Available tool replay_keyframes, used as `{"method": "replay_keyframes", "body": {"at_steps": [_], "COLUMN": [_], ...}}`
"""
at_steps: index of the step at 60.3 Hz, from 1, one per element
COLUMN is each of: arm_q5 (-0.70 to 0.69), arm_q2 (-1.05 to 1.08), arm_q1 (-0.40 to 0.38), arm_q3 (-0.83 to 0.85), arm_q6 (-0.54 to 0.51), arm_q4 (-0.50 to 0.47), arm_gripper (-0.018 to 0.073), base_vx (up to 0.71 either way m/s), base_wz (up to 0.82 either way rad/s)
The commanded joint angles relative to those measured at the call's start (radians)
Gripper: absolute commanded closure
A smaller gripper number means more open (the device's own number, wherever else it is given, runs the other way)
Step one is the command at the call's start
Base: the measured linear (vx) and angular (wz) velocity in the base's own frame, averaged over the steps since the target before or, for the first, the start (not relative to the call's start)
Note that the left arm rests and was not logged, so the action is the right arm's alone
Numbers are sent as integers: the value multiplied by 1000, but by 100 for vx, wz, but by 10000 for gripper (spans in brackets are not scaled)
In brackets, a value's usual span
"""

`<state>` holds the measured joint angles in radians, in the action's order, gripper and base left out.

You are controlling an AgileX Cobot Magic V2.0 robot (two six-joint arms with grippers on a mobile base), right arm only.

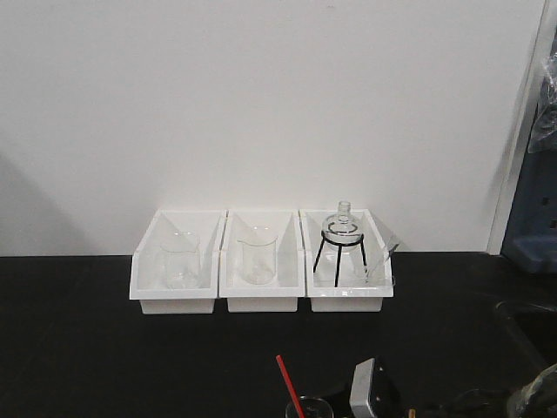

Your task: Grab beaker from right and move to left

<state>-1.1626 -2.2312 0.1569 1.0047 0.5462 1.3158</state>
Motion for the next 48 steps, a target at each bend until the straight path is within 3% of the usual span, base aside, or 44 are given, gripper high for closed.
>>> {"method": "replay_keyframes", "body": {"at_steps": [1, 14, 22, 48], "arm_q5": [-122, -139, -137, -134], "arm_q2": [28, 21, 21, 22], "arm_q1": [-1, -1, -1, -1], "arm_q3": [17, 17, 17, 17], "arm_q6": [-9, 1, 3, 3], "arm_q4": [-25, -18, -19, -26], "arm_gripper": [560, 543, 475, -52], "base_vx": [0, 0, 0, 0], "base_wz": [0, 0, 0, 0]}}
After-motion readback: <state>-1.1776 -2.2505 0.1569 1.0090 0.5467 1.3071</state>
